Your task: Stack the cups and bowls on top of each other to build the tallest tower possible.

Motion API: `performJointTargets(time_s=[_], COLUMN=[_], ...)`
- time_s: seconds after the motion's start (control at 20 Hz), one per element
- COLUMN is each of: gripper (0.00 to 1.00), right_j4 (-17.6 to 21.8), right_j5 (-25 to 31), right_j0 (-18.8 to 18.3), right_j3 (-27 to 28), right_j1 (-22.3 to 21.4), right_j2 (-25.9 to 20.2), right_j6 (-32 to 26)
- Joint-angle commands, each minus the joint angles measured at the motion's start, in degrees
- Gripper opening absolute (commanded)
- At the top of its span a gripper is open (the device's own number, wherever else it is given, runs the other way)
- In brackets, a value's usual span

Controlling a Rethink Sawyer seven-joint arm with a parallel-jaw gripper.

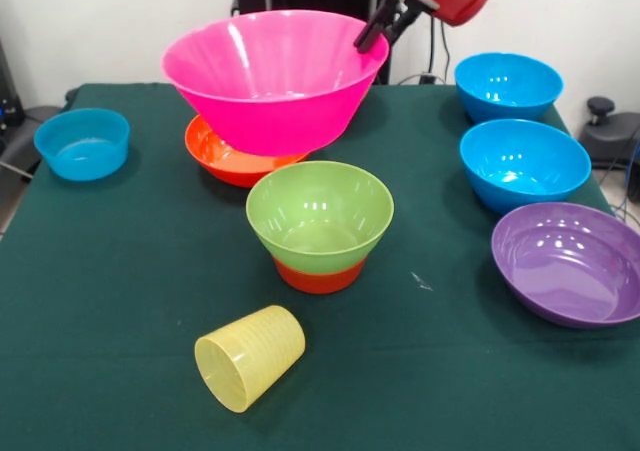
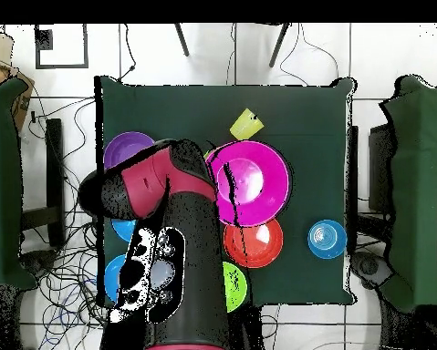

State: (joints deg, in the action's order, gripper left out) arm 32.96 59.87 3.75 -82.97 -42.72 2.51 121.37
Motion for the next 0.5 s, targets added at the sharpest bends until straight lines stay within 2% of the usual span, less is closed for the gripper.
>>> performJointTargets(time_s=[0.05,0.5], gripper=[0.00,0.00], right_j4=[-1.09,-2.38], right_j5=[1.05,1.10], right_j0=[0.61,1.63], right_j3=[2.75,6.21], right_j1=[3.80,6.88], right_j2=[-0.03,1.03], right_j6=[9.75,10.88])
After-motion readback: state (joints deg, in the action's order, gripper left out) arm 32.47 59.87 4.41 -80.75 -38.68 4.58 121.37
